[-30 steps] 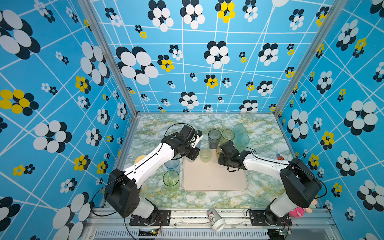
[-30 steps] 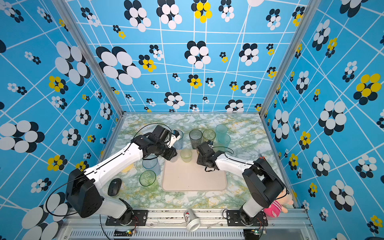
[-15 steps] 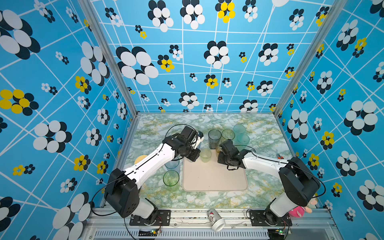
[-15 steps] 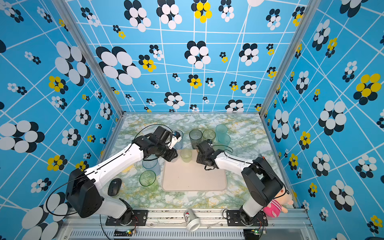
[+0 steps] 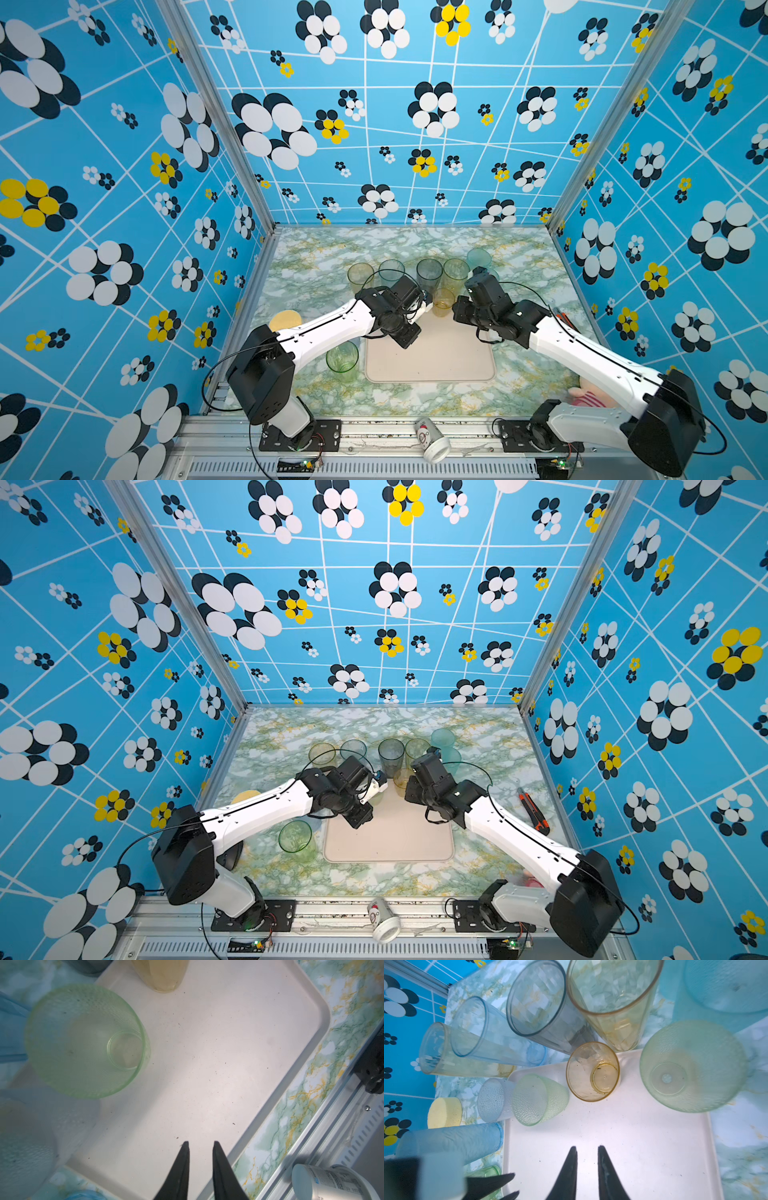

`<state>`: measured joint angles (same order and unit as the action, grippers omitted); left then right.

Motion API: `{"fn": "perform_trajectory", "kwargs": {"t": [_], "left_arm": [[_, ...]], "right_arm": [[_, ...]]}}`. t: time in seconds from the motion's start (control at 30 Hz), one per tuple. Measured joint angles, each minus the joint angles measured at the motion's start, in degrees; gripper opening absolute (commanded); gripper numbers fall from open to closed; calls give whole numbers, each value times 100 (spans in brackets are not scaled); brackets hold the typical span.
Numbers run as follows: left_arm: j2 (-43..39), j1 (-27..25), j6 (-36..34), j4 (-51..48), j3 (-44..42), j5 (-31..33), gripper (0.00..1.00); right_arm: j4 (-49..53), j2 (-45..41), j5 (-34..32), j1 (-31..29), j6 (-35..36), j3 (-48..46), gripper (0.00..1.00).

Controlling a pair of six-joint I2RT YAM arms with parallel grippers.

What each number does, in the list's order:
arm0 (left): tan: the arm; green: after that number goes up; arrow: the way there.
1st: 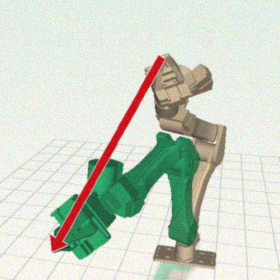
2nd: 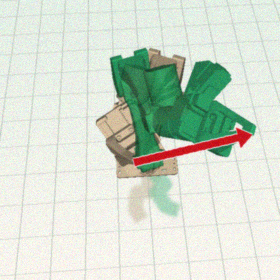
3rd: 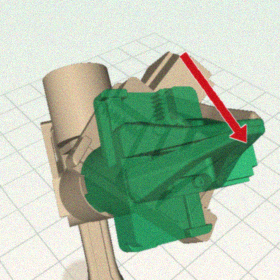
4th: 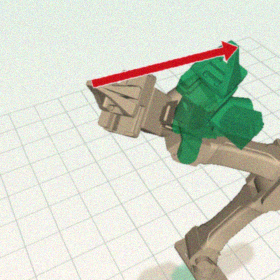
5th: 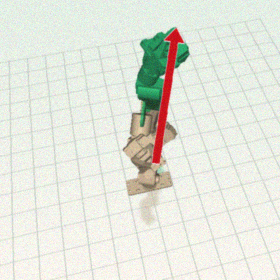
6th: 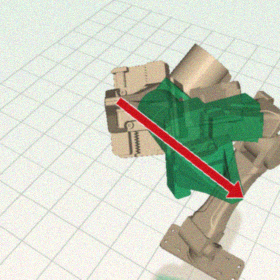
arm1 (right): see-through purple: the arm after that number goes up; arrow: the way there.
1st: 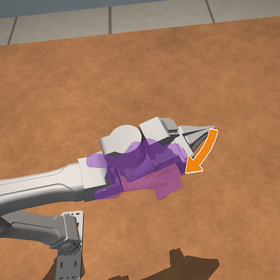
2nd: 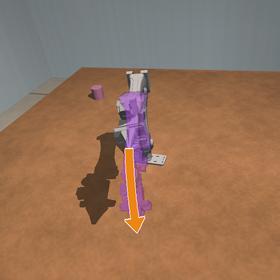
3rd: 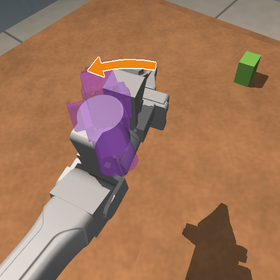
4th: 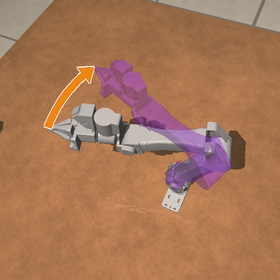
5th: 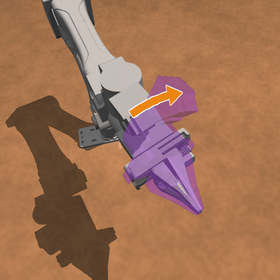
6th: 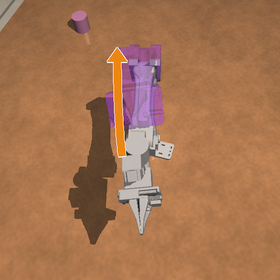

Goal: Place the glasses into the tray

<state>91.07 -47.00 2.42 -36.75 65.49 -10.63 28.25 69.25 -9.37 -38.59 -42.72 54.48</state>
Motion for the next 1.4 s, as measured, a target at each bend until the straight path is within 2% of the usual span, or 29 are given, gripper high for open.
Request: {"fn": "perform_trajectory", "kwargs": {"t": [0.17,0.5,1.4], "left_arm": [[326,0,166,529,-302,293,23],[791,153,203,1045,-295,645,23],[1204,168,205,1663,-262,1213,25]], "right_arm": [[420,-466,-345,0,90,162,22],[763,-713,-645,17,149,170,22],[887,-1003,-704,254,164,-55,23]]}}
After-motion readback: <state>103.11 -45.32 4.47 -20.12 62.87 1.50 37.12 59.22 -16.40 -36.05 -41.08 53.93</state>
